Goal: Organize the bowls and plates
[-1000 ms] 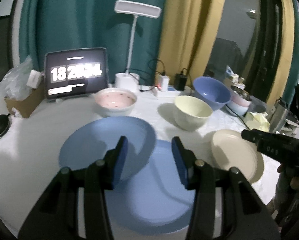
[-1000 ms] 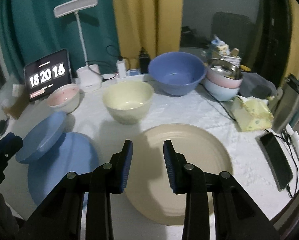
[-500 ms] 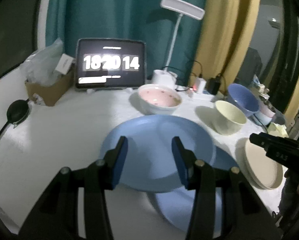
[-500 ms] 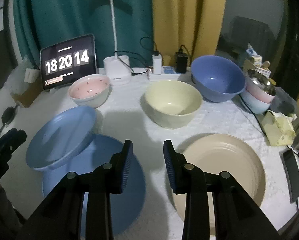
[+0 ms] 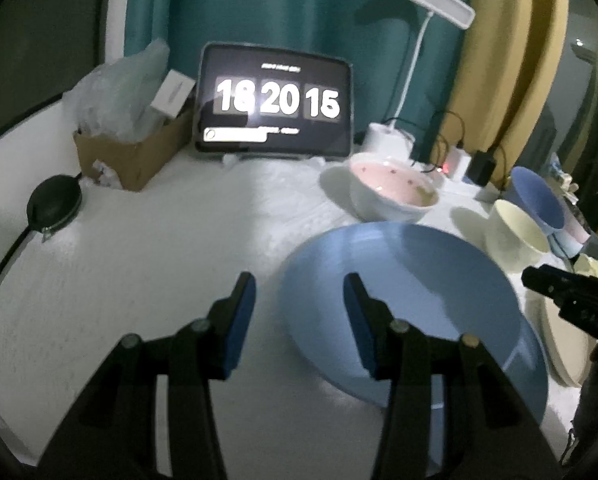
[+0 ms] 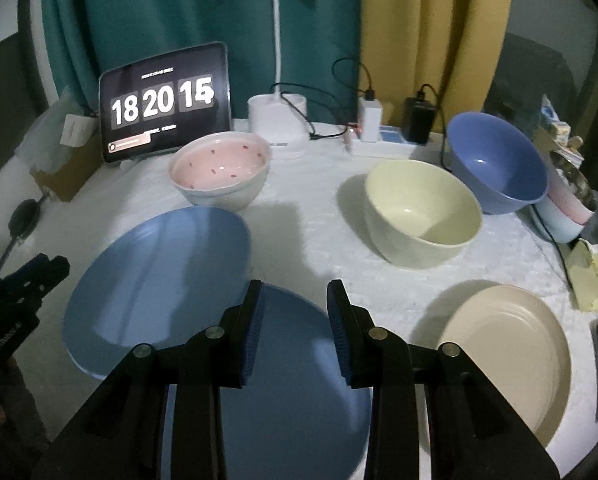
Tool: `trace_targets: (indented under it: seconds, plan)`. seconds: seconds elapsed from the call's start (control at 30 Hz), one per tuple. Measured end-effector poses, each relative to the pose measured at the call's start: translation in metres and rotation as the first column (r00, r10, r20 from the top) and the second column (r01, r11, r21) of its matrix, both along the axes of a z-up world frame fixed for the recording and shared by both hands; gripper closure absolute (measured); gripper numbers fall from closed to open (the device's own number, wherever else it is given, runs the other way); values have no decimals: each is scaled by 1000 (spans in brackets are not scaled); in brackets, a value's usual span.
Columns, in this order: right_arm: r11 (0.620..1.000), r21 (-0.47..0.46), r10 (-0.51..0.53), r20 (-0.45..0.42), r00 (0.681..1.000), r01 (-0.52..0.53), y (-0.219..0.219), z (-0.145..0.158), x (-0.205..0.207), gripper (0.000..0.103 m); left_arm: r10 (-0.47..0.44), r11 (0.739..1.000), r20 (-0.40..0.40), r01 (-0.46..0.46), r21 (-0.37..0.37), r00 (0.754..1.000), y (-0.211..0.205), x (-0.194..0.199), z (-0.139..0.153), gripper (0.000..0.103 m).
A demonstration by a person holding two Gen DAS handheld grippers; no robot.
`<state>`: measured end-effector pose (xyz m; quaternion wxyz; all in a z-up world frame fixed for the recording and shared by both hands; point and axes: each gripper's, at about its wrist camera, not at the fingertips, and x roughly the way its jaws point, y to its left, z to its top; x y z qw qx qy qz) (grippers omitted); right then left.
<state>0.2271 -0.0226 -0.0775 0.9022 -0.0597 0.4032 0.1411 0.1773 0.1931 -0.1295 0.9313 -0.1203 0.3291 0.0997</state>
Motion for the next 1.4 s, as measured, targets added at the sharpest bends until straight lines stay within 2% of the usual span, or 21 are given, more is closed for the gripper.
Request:
trace_targets:
  seconds: [0.2, 0.67, 0.87, 0.93, 1.03, 1.2, 1.4]
  plan:
    - [1000, 17, 20, 0, 1000, -20, 14, -1, 9, 69, 21, 1000, -59, -22, -6, 998, 10, 10, -16, 56]
    - [999, 30, 41, -70, 997, -39, 29, -25, 22, 69, -34, 997, -175, 22, -70, 984, 12, 31, -43, 55]
    - [997, 34, 67, -86, 994, -64, 34, -30, 21, 69, -52, 996, -174, 39, -79, 983, 11, 33, -44, 55]
    - [997, 34, 75, -94, 993, -72, 35, -31, 20, 69, -85, 993, -163, 70, -95, 983, 10, 33, -44, 55]
    - [995, 39, 91, -90, 992, -87, 36, -31, 16, 76, -120, 989, -153, 106, -99, 981, 7, 34, -43, 56]
    - [995, 28, 95, -78, 992, -93, 37, -29, 10, 77, -144, 988, -144, 133, -81, 979, -1, 32, -42, 61]
    - [996, 17, 87, -56, 995, -87, 31, -24, 2, 78, -148, 986, -145, 135, -99, 978, -5, 29, -38, 67]
